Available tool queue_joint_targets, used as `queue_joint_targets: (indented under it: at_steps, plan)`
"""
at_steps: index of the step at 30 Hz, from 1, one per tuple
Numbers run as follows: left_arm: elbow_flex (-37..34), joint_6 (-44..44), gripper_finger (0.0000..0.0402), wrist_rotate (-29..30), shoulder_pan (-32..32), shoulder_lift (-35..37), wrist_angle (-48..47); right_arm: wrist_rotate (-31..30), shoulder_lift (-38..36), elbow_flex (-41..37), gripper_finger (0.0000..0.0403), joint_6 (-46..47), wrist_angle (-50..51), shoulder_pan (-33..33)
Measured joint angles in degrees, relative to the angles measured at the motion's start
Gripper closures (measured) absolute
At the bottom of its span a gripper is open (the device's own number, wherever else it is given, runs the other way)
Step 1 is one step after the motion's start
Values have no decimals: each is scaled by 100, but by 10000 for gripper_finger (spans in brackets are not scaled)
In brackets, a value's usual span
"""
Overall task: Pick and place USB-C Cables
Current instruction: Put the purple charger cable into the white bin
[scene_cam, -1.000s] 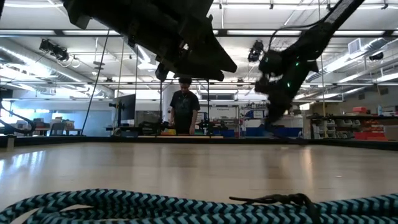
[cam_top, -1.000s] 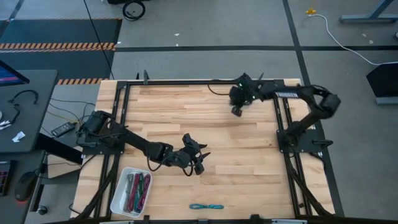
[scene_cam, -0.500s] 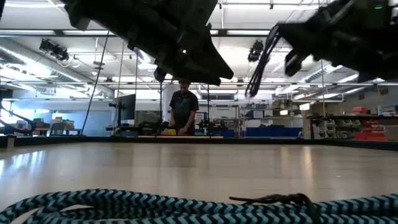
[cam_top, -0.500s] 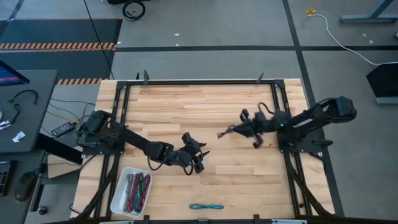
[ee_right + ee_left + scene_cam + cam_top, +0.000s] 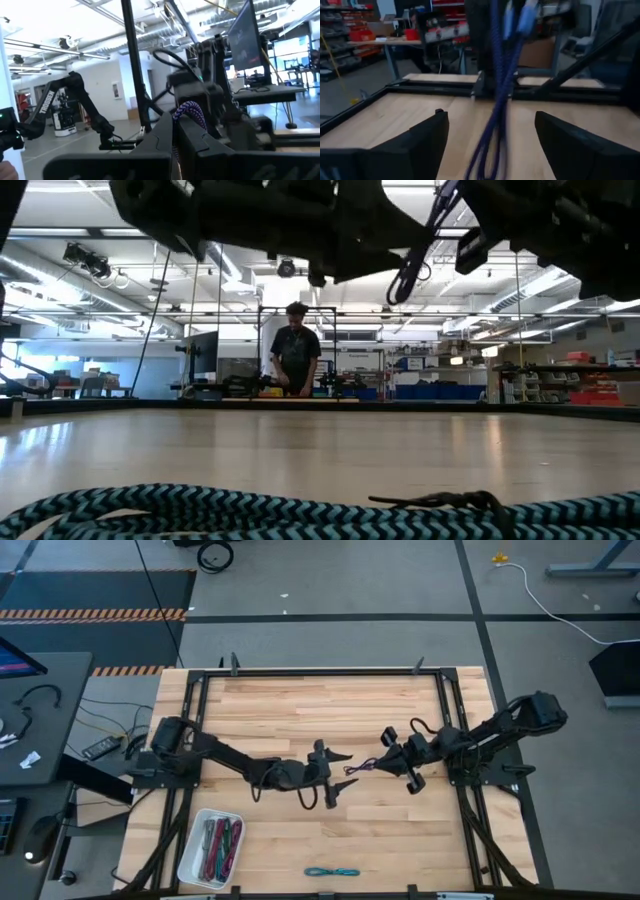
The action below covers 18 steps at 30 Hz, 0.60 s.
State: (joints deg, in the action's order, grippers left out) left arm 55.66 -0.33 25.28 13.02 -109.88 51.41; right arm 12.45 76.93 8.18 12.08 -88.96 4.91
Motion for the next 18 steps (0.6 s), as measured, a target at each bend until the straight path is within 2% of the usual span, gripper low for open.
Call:
queue_joint_targets:
  at_steps: [2, 5, 13, 18]
  plan:
    - [-2, 70, 107, 38, -15, -106, 86, 2, 0, 23, 395, -9, 27, 15]
    - [-2, 75, 138, 45, -11, -171, 226, -1, 0, 21, 395, -5, 35, 28]
    - [-2, 39, 293, 7, -146, -171, 400, -11, -4, 21, 392, 36, 69, 28]
    - [-2, -49, 367, -362, -236, -171, 403, -20, -4, 21, 390, 146, 69, 28]
